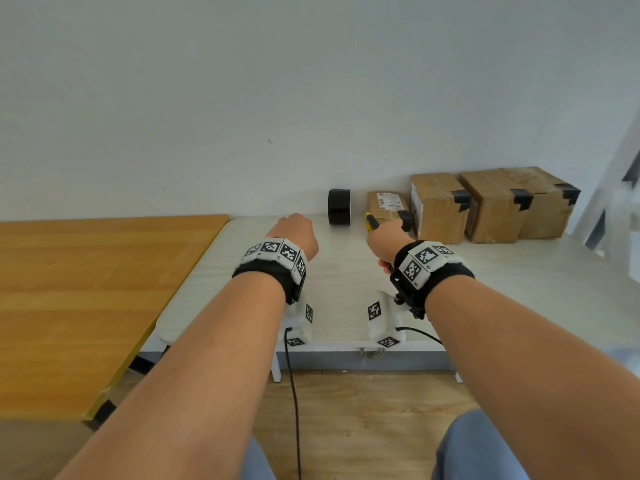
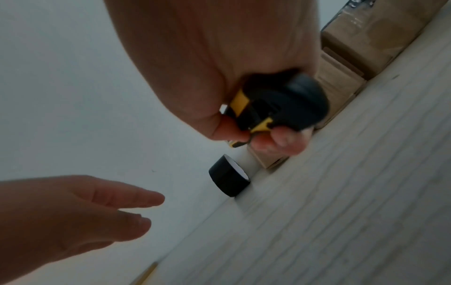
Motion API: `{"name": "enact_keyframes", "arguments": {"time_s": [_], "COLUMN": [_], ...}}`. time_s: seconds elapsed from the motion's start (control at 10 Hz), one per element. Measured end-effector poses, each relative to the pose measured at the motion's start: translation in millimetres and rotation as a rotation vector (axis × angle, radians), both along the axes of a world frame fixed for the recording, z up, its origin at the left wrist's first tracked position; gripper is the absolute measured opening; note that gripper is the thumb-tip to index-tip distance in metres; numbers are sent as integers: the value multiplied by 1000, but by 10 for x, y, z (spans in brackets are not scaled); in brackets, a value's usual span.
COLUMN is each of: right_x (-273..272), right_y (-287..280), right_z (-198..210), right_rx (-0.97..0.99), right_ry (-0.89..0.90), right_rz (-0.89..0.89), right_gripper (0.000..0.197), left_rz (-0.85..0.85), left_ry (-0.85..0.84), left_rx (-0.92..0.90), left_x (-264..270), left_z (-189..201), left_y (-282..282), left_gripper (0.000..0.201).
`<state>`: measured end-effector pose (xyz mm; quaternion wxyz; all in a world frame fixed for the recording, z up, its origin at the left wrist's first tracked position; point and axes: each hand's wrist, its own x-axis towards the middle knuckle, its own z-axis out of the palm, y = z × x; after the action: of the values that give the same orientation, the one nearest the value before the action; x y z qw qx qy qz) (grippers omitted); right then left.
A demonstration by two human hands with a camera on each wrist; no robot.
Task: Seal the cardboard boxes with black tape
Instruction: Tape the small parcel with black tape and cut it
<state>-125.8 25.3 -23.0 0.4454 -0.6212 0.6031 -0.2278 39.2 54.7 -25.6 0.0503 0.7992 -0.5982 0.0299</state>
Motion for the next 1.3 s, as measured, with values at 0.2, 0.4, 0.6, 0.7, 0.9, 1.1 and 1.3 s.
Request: {"name": "enact_keyframes", "arguments": {"time_s": [0.2,0.4,0.6,0.7,0.9,1.1,1.3], "right_x": [208,369,507,547,746,926,998], "right_y": [-107,-222,-447,-558,-885,-1007,-1127], "right_z": [-98,-118,-111,-17,51,34,-29], "right_rx": [-92,-174,-213,-311,-315,-286,-277], "right_ry": [319,674,811,648,303,464,267], "right_rz": [48,190,351,258,97,132,99], "right_gripper": [53,35,11,6,35,32,30], "left_rz": [2,-42,-39,-37,-24,-9,-3], "left_ry": [-7,-55,-85,-111,-149,-159,-146], "left_rx": [2,11,-4,-11,-8,16,20], "left_x": [38,113,304,381,572,762,843], "left_z": [-18,-44,-90,-117,-182,-187,-233], "left_y": [-64,-171,-321,-364,-463,-595,-610], "left_gripper": [46,46,44,43,39,35,37]}}
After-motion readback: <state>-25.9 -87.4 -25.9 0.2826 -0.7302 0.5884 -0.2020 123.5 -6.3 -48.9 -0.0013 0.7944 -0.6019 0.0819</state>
